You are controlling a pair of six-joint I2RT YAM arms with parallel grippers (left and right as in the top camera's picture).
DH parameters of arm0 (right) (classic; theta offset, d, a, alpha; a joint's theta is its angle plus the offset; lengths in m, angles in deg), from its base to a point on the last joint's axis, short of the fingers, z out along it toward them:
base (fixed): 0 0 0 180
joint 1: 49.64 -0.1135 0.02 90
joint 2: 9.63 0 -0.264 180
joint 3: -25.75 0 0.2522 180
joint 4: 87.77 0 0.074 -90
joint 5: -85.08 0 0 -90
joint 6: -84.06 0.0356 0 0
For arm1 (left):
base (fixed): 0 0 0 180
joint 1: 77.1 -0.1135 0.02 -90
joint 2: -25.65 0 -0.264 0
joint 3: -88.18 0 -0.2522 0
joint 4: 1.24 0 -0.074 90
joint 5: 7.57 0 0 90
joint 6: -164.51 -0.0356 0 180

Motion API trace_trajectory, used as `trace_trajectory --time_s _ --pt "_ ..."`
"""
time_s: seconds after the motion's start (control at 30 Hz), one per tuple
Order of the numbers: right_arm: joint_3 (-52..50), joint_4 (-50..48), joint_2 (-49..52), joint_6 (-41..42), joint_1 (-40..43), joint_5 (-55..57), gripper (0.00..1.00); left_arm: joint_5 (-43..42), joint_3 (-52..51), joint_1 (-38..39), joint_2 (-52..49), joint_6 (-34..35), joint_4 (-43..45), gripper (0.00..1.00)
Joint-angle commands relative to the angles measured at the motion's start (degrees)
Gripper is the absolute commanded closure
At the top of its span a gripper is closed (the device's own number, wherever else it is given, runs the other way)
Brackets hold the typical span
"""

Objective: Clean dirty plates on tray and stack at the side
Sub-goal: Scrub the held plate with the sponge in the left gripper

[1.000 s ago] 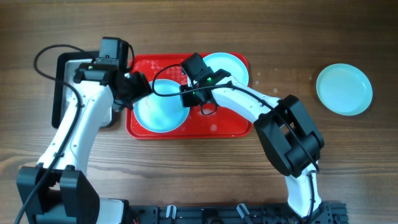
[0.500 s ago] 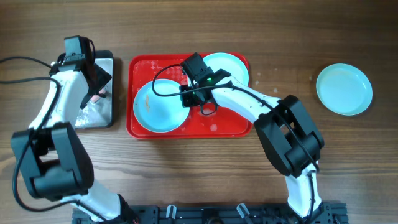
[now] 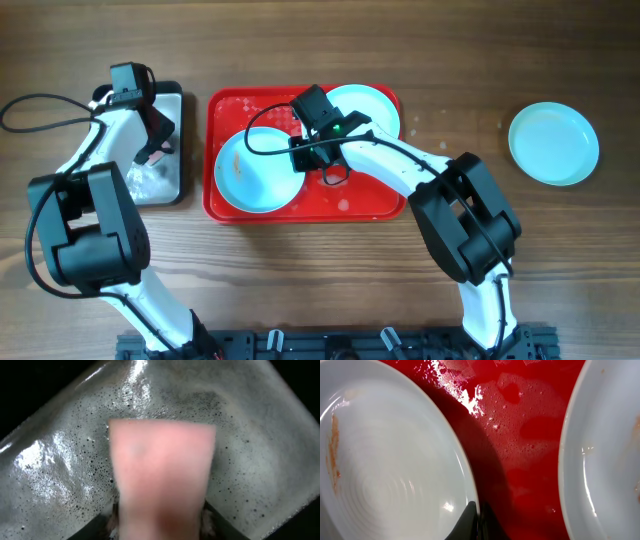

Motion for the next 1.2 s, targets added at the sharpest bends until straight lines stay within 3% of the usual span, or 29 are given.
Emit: trace_trajectory --time_s 0.0,0.03,0.1,0.13,0.33,0.5,0.63,0.9,1.17 --pt "1.27 -0.24 1.29 0.09 -0.24 -0.72 0.96 1.03 -0.04 -0.26 -0.74 0.24 -0.02 0.73" --pt "1.27 -0.24 1.29 0.07 -0.24 -0.72 0.96 1.05 -0.04 -0.26 -0.74 0.24 -0.04 0.77" --pt "1.27 -0.22 1.29 0.07 -0.24 -0.72 0.96 1.05 -0.04 -0.26 -0.74 0.22 -0.42 0.94" --pt "1.27 -0.24 1.29 0.07 -0.24 -0.76 0.96 1.05 -0.04 -0.26 -0.74 0.22 -0.87 0.96" --pt "1.27 -0.28 1.29 0.04 -0.24 -0.81 0.96 -0.24 1.73 -0.26 4.20 -3.41 -6.99 0.96" --pt "1.27 -0.42 1.29 0.07 -0.24 -0.83 0.96 -15.41 5.66 -0.24 13.64 -13.86 -19.15 0.96" --pt "1.27 -0.48 1.29 0.15 -0.24 -0.85 0.96 -23.02 5.38 2.27 16.90 -14.93 -25.29 0.96" --pt "1.27 -0.52 1.29 0.13 -0.24 -1.11 0.96 -19.74 -2.71 20.96 14.45 -17.59 -18.53 0.96" --pt "1.27 -0.48 1.29 0.02 -0.22 -1.31 0.96 -17.81 -5.18 21.92 6.49 -15.93 -18.08 0.96"
